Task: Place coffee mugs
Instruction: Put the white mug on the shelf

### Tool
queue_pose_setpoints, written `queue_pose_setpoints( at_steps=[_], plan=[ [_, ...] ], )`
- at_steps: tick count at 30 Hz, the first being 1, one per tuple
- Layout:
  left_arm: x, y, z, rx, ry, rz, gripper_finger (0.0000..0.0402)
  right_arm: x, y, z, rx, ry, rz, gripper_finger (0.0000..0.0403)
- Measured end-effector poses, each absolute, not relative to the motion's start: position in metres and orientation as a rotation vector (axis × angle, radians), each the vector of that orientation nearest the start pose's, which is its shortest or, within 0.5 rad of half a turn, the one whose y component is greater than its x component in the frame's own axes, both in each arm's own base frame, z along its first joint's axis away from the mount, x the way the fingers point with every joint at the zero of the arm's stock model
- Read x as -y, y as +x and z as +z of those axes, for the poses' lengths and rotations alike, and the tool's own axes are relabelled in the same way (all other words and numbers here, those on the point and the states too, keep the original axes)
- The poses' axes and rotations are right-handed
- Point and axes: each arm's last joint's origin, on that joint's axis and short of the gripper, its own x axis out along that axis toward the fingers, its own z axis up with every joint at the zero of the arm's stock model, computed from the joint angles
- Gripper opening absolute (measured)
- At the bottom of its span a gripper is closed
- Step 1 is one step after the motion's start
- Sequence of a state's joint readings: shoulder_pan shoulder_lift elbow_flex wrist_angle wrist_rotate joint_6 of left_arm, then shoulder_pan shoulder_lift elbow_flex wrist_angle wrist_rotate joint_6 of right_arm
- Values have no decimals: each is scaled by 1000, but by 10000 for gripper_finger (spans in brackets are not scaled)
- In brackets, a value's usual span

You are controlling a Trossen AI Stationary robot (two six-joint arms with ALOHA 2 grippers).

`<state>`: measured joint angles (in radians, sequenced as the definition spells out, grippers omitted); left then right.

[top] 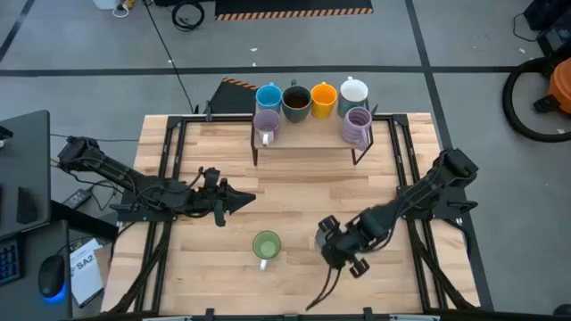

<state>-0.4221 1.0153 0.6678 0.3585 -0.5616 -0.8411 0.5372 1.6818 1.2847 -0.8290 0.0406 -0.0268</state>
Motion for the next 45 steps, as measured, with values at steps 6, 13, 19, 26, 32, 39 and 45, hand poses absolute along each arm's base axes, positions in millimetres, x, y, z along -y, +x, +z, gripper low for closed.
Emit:
queue_pose_setpoints(
  at_steps=[6, 13, 19, 26, 32, 39, 45],
  plan=[
    [77, 210, 300, 60, -839, 145, 15, -129, 290, 257, -1149, -363, 406, 42],
    [77, 210, 293, -7, -775, 179, 15, -84, 294, 279, -1120, -319, 324, 41],
    [74, 209, 285, -46, -718, 285, 15, -50, 298, 301, -1146, -303, 255, 42],
    [70, 210, 284, -48, -750, 304, 15, -14, 299, 332, -1139, -304, 215, 42],
    [65, 211, 283, -50, -738, 325, 15, 16, 295, 357, -1111, -333, 185, 42],
    [58, 213, 281, -58, -725, 364, 15, 51, 289, 372, -1092, -376, 157, 42],
    [50, 215, 281, -53, -689, 399, 15, 78, 282, 375, -1101, -381, 130, 42]
  ],
)
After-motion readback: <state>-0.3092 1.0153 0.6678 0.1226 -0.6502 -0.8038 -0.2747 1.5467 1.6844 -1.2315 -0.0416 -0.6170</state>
